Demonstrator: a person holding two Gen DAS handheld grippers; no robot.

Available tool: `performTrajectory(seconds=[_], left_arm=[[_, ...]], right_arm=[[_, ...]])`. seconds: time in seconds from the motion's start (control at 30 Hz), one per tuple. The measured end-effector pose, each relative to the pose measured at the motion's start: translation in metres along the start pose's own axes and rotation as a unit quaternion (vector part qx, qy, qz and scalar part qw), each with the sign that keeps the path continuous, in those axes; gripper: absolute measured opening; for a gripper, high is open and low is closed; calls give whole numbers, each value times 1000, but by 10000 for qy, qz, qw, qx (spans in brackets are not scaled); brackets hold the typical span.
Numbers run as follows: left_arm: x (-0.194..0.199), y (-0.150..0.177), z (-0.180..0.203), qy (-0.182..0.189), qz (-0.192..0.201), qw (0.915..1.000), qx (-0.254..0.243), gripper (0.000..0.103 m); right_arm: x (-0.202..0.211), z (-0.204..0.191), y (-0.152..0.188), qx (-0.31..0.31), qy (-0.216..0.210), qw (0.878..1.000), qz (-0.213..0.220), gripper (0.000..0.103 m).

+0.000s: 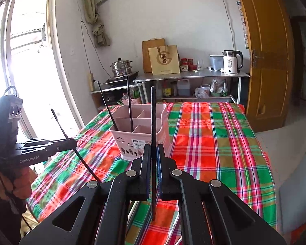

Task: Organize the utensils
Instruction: 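Lift the chopstick above the pink basket with the left tool while the right tool carries its chopstick, then drop the chopstick into the basket with the left tool while the right tool releases its chopstick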

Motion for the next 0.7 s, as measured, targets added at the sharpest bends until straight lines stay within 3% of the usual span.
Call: performTrajectory(seconds=[0.33,0.7], left_arm=[[4,-31,-12,55,51,10000,33,5],[16,-97,-34,17,491,9988,56,5]], right_arm=[[-17,-24,-25,127,-301,9994,133,5],[-35,-51,-83,182,-636,9961,589,5]])
Point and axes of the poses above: each gripper's, at about its wrist camera, not at the fingertips, and x roughly against the way its jaws point, z to its right, y to its underside, the point moved 8 cm from there along -x, roughly the way its jaws point, and after that the axes turned 6 degrees about -x, right-handed, at the moved point
